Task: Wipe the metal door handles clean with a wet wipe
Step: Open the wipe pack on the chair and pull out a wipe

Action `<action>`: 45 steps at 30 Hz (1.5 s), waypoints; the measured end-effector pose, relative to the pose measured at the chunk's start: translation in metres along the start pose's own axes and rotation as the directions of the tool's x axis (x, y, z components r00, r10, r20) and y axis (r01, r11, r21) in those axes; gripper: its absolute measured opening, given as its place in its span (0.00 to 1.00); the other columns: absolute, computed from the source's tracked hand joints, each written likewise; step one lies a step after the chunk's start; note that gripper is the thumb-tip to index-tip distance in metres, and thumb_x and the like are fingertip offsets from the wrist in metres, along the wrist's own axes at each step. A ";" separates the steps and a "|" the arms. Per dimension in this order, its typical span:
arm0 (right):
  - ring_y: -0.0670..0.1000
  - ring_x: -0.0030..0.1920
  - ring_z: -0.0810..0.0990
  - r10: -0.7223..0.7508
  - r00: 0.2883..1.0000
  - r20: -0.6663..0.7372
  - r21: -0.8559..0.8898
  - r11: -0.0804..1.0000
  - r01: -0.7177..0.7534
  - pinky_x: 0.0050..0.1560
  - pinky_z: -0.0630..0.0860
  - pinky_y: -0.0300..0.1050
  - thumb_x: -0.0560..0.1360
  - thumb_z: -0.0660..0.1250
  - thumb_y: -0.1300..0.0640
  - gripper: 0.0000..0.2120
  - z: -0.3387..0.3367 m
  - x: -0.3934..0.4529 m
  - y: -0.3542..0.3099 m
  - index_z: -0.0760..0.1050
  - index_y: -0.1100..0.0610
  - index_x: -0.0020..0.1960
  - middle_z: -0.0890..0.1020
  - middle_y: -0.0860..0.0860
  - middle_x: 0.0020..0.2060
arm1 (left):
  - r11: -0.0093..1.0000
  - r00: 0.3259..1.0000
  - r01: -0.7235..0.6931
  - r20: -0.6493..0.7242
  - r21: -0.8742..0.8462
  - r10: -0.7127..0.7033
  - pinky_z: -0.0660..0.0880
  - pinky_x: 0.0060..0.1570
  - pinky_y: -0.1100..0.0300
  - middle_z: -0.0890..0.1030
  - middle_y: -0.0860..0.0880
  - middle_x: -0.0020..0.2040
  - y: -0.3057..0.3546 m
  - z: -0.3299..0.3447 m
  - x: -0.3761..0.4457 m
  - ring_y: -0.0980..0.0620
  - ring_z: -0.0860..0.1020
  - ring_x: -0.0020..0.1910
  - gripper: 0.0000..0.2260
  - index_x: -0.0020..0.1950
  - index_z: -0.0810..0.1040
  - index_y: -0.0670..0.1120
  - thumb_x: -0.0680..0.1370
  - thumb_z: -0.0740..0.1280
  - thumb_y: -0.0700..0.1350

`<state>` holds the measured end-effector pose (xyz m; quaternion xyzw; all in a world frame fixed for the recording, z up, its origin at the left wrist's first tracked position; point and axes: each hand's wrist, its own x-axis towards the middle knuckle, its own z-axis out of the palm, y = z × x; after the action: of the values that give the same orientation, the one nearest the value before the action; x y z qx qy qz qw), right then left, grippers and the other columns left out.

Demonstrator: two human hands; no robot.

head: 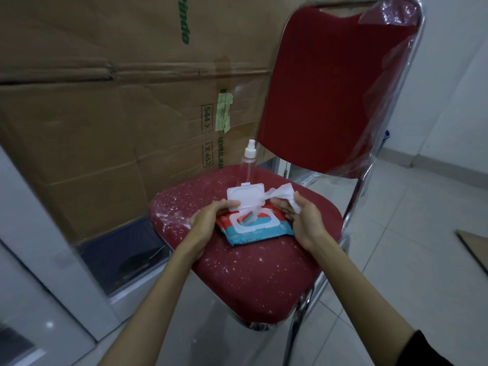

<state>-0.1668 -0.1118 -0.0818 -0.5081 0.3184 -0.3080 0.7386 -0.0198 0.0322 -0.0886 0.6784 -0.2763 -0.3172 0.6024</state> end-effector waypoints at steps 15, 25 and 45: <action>0.56 0.47 0.83 -0.121 0.992 -0.033 0.033 0.992 0.122 0.51 0.78 0.47 0.82 0.52 0.53 0.20 0.000 0.002 0.012 0.76 0.67 0.57 0.83 0.62 0.46 | 0.815 0.948 -0.111 -0.186 0.568 0.258 0.56 0.66 0.53 0.75 0.59 0.56 0.007 0.029 -0.002 0.57 0.72 0.58 0.24 0.57 0.70 0.56 0.65 0.75 0.57; 0.53 0.49 0.82 -0.197 0.974 -0.115 0.113 0.971 0.210 0.49 0.77 0.38 0.82 0.52 0.54 0.22 -0.003 0.004 0.016 0.74 0.71 0.59 0.83 0.62 0.47 | 0.888 0.903 -0.410 -0.050 0.208 0.428 0.75 0.59 0.48 0.85 0.55 0.43 -0.001 0.025 -0.010 0.55 0.82 0.49 0.22 0.70 0.62 0.69 0.77 0.62 0.59; 0.44 0.37 0.81 -0.257 0.941 0.222 -0.323 0.891 0.320 0.43 0.77 0.35 0.71 0.71 0.62 0.03 0.038 -0.004 -0.061 0.82 0.61 0.41 0.84 0.51 0.35 | 0.974 0.948 -0.181 0.286 0.132 0.138 0.73 0.60 0.54 0.83 0.45 0.55 0.078 -0.001 0.016 0.48 0.81 0.56 0.18 0.62 0.78 0.48 0.79 0.60 0.56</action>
<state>-0.1478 -0.1056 -0.0128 -0.6993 0.2239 -0.3068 0.6056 -0.0087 0.0112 -0.0129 0.6483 -0.4355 -0.3359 0.5264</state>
